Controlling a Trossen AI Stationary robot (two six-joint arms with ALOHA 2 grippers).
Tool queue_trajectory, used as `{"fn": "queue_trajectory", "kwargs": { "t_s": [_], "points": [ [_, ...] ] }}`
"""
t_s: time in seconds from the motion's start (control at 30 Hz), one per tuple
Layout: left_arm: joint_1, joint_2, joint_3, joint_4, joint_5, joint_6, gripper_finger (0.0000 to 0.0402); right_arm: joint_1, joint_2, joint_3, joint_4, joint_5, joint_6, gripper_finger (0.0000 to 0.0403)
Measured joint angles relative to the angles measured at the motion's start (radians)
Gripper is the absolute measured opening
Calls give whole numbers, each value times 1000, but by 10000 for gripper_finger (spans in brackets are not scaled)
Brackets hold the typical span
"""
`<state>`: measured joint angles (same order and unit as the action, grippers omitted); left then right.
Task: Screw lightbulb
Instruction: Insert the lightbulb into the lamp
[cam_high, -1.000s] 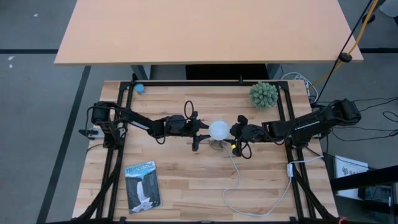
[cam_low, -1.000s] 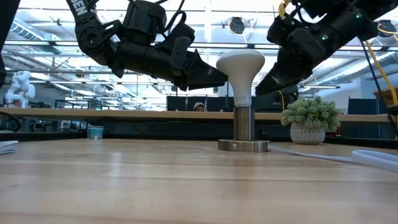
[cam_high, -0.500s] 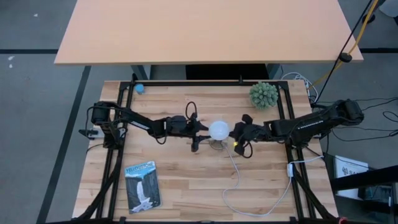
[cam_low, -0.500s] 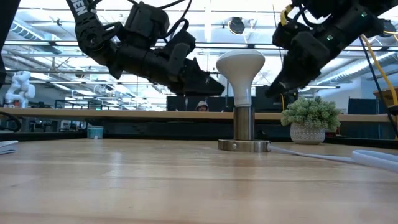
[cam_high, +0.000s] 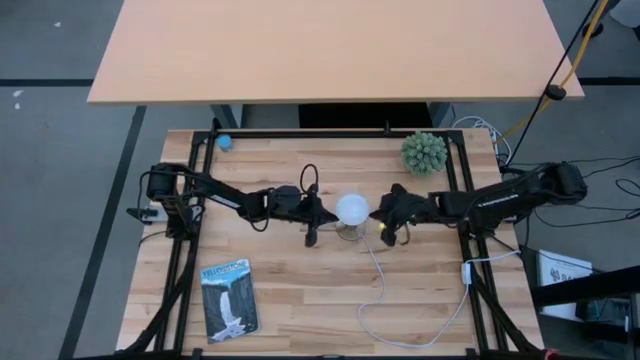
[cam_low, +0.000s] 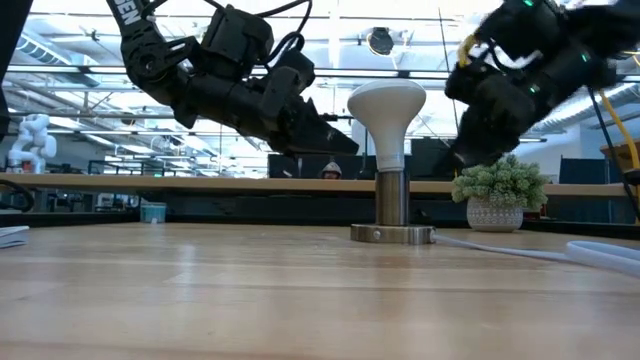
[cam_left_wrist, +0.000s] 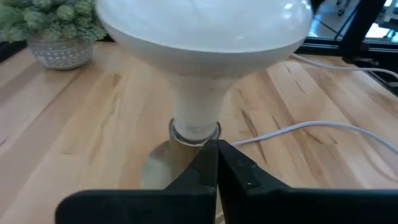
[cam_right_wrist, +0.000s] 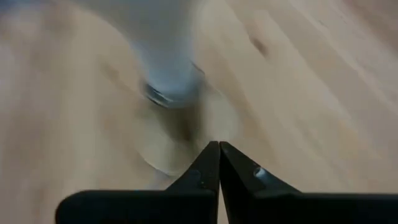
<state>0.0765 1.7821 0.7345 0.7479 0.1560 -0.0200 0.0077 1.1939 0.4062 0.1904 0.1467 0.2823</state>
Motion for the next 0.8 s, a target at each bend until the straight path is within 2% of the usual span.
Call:
{"fn": "queue_trajectory", "kwargs": {
  "t_s": [0.07, 0.13, 0.27, 0.4, 0.5, 0.57, 0.7, 0.8],
  "points": [
    [0, 0, 0, -5, 16, -2, 2, -44, -7, -121, 284, -104, 9, 1],
    [0, 0, 0, -18, 21, -10, 1, -87, -7, -240, 509, -119, 48, 0],
    [0, 0, 0, -23, 22, -27, 1, -126, -6, -360, 681, -90, 113, 0],
    [0, 0, 0, -20, 41, -34, 1, -121, -7, -322, 704, -90, 112, 0],
    [-1, 14, 2, 20, 66, -54, 0, -133, 4, -272, 582, -75, 24, 0],
    [-1, 38, 2, 46, 68, -56, 0, -163, 19, -253, 514, -66, 33, 0],
    [-1, 89, 2, 132, 97, -86, 0, -172, 33, -222, 560, -180, 47, 0],
    [-6, 93, 2, 175, 98, -79, 0, -162, 34, -199, 549, -175, 47, 0]
  ]
}}
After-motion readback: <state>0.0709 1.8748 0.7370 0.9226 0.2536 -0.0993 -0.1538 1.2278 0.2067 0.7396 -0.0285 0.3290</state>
